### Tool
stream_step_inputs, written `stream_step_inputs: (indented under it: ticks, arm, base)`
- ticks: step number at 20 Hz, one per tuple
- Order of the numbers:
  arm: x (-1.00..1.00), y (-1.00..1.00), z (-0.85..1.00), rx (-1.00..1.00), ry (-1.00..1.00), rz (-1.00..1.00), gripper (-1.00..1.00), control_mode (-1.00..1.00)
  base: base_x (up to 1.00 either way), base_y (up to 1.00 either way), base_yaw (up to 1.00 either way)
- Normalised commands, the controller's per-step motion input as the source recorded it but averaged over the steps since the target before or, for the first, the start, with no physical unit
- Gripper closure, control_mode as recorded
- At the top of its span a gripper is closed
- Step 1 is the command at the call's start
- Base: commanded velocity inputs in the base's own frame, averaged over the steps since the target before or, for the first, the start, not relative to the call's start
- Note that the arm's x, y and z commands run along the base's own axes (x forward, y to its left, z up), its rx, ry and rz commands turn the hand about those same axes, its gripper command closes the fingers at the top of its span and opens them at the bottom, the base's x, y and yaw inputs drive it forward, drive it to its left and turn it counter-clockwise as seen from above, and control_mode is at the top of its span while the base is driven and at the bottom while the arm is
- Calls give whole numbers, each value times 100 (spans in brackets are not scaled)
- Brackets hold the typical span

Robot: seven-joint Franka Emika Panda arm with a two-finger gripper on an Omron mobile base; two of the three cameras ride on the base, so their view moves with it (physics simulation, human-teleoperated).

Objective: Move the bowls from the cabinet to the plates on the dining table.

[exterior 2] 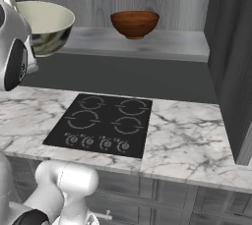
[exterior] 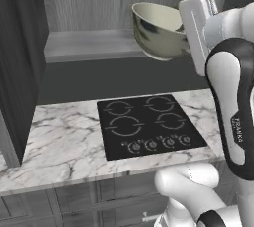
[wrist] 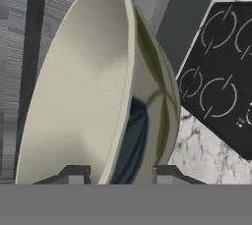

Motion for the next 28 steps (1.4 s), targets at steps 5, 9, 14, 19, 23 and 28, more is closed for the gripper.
stream_step_inputs:
  ticks: [5, 9, 14, 19, 23, 28]
  arm:
    - [-85, -36, 22, 3, 6, 1, 100, -100]
    - [-71, -24, 0, 0, 9, 2, 100, -100]
    - [-67, -3, 0, -5, 14, 0, 100, -100]
    - [-57, 0, 4, -5, 11, -4, 100, -100]
    - [-25, 0, 1, -4, 4, -2, 100, 100]
    - [0, 0, 0, 0, 0, 0, 100, 100]
  base:
    - [0, 0, 0]
    - [0, 0, 0]
    - [0, 0, 0]
    - [0, 0, 0]
    - [-28, 0, -2]
    - [-87, -17, -3]
